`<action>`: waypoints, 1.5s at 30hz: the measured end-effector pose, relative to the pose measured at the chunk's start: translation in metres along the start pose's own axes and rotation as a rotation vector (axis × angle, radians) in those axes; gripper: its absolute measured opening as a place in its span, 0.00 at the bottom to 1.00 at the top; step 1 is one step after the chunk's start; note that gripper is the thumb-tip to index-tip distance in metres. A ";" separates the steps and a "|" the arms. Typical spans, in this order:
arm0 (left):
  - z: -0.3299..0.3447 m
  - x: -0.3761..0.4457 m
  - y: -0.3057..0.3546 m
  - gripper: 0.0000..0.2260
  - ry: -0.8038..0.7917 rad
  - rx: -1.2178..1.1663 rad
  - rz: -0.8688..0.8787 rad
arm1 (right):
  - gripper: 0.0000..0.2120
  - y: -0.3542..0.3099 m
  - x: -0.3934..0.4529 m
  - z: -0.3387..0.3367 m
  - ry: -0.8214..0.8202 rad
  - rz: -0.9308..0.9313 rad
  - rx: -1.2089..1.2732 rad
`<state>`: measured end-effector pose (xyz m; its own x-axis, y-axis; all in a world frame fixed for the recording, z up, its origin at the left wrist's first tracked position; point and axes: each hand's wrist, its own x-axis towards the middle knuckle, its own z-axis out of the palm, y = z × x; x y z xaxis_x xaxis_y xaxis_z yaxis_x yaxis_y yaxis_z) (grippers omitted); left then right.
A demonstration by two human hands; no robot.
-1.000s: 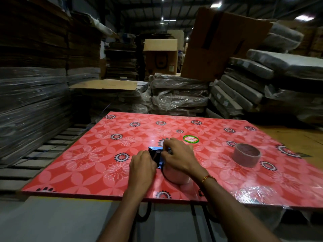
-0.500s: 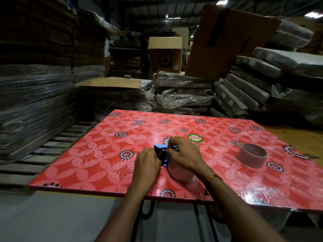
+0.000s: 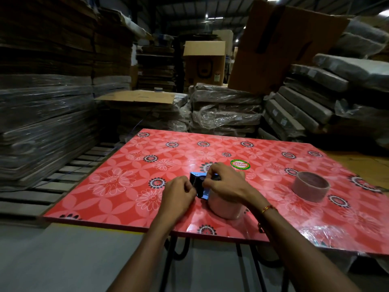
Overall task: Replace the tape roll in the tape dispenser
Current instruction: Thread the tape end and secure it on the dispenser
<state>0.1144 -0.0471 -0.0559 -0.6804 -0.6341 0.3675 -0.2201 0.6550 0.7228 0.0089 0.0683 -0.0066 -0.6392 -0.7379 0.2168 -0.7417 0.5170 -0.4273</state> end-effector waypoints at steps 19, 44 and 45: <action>0.024 -0.009 0.019 0.10 0.055 0.413 0.101 | 0.06 -0.002 0.004 0.013 0.247 0.020 -0.179; 0.007 0.003 0.002 0.08 0.007 0.158 0.079 | 0.11 -0.010 0.006 0.005 0.076 0.110 -0.202; 0.006 0.003 0.001 0.08 0.009 0.148 0.075 | 0.11 -0.012 0.008 0.006 0.072 0.130 -0.223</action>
<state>0.1079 -0.0457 -0.0575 -0.6930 -0.5841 0.4227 -0.2695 0.7537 0.5995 0.0146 0.0535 -0.0052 -0.7390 -0.6302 0.2381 -0.6737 0.6940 -0.2539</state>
